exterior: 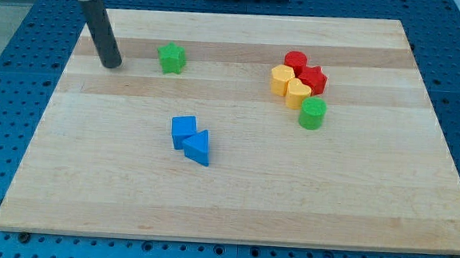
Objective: Drag the green star towards the top side of the blue cube
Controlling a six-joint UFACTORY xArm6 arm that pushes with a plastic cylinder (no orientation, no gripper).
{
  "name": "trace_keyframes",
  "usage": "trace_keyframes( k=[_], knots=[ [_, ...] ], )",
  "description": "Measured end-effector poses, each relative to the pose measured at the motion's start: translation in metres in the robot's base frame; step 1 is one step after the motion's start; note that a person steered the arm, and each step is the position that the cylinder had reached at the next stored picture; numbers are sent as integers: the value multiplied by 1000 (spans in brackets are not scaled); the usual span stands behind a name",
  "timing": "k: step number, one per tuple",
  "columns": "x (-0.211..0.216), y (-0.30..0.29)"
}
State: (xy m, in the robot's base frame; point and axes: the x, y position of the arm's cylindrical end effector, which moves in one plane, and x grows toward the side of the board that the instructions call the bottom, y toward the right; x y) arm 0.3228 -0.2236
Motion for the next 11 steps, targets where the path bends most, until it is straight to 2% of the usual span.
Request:
trace_keyframes(
  k=[1, 3, 5, 8, 11],
  knots=[
    [-33, 13],
    [-50, 78],
    [-28, 94],
    [35, 94],
    [37, 132]
  ],
)
